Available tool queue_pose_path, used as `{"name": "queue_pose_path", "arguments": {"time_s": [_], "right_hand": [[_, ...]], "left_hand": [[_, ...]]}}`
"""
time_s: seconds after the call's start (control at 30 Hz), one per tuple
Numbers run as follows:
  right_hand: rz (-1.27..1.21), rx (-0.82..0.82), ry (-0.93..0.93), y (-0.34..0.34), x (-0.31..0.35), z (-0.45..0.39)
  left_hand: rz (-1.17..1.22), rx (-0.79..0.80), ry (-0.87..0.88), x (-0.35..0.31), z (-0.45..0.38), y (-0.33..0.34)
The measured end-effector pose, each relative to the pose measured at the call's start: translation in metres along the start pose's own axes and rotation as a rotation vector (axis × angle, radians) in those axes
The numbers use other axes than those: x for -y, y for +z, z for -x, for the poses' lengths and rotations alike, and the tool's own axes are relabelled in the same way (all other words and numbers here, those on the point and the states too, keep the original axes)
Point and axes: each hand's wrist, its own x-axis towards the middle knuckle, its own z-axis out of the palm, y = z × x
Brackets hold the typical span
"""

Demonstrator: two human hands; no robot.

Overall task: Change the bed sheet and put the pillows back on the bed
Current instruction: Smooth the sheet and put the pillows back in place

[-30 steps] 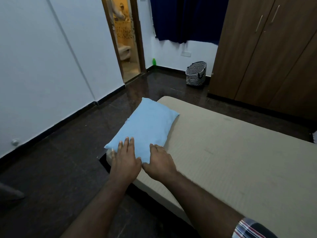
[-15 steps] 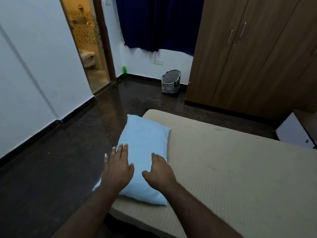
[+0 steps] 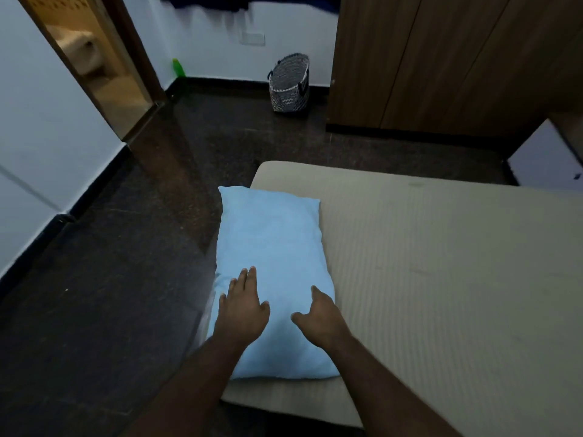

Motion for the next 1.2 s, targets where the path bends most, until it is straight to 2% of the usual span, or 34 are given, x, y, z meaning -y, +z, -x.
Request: {"name": "queue_pose_path", "arguments": {"time_s": [0.13,0.23,0.4,0.5,0.6,0.7,0.77,0.87,1.07,1.2], "right_hand": [[-0.173,0.025,0.163,0.008,-0.006,-0.059],[-0.294,-0.028,0.259,0.008,-0.027,-0.096],[-0.462,-0.169,0.283,0.008,-0.056,-0.117],[-0.536,-0.172,0.31,0.027,-0.074,-0.124],[-0.75,-0.164,0.395,0.054,-0.087,-0.127],[-0.916,-0.137,0.441,0.067,-0.062,-0.117],[-0.973,-0.154,0.405,0.068,-0.035,-0.105],[-1.019,-0.206,0.298,0.062,0.021,-0.077],[-0.951,-0.602,0.088,0.067,0.121,-0.01],[-0.906,-0.802,-0.005,0.063,0.153,0.037]], "left_hand": [[0.171,0.091,-0.104,0.028,-0.053,0.009],[0.292,0.106,-0.321,0.047,-0.091,0.012],[0.371,0.159,-0.542,0.075,-0.133,0.033],[0.435,0.125,-0.6,0.087,-0.145,0.043],[0.473,0.15,-0.578,0.089,-0.147,0.04],[0.681,0.267,-0.574,0.085,-0.141,0.024],[0.78,0.31,-0.487,0.08,-0.133,0.006],[0.92,0.275,-0.336,0.084,-0.128,-0.043],[1.173,0.359,-0.248,0.119,-0.131,-0.113],[1.345,0.392,-0.146,0.112,-0.111,-0.145]]}}
